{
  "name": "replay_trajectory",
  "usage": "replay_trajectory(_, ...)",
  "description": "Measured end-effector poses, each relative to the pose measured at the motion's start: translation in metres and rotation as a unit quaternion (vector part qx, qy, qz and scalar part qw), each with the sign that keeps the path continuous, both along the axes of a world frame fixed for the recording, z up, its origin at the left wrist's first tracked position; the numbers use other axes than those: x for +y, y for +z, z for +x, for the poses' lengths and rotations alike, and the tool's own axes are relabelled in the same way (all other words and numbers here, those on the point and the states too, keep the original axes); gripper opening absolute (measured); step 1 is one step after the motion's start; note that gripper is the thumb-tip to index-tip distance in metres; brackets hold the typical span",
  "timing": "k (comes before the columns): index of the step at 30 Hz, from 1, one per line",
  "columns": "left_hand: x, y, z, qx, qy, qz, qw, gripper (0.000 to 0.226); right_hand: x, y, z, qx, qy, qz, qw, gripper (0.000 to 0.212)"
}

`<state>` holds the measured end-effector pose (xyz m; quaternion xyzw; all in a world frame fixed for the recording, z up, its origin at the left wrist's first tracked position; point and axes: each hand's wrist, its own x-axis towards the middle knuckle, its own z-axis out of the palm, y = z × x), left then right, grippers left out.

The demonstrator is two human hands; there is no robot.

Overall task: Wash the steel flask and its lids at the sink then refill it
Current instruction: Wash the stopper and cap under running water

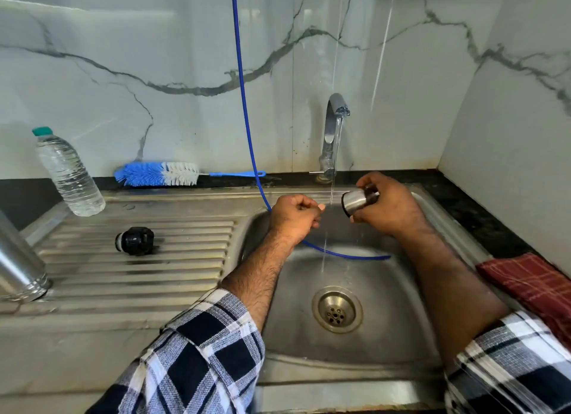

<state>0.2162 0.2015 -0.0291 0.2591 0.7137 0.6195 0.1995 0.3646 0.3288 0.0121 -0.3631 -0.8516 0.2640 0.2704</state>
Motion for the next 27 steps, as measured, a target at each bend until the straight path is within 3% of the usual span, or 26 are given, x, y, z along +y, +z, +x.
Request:
replay_trajectory(4,-0.001,0.0,-0.004,0.011,-0.005,0.014,1.0,0.021,-0.003,0.0,0.0,0.008,-0.014,-0.002,1.0,0.069)
replay_trajectory(8,0.002,-0.004,-0.005,0.026,0.001,0.005,1.0,0.022,-0.007,0.0,-0.003,0.025,-0.022,-0.01,0.999,0.069)
replay_trajectory(10,0.004,-0.006,-0.006,0.027,0.005,0.002,1.0,0.023,-0.008,0.001,-0.003,-0.019,-0.004,-0.009,1.0,0.064)
replay_trajectory(13,0.007,-0.004,-0.007,-0.018,0.023,0.025,0.999,0.024,-0.011,0.005,-0.004,-0.07,0.0,0.014,0.997,0.06)
replay_trajectory(16,0.017,0.002,-0.009,-0.074,0.049,0.047,0.995,0.022,-0.012,0.009,-0.003,-0.07,-0.028,0.024,0.997,0.066)
replay_trajectory(19,0.03,0.009,-0.02,-0.112,0.061,0.066,0.99,0.034,-0.01,0.009,-0.001,-0.059,-0.038,0.023,0.997,0.064)
replay_trajectory(23,0.047,0.013,-0.031,-0.137,0.053,0.067,0.987,0.049,-0.008,0.008,0.0,-0.062,-0.049,0.029,0.996,0.065)
replay_trajectory(27,0.061,0.01,-0.04,-0.138,0.055,0.09,0.985,0.049,-0.005,0.008,-0.001,-0.068,-0.052,0.035,0.996,0.064)
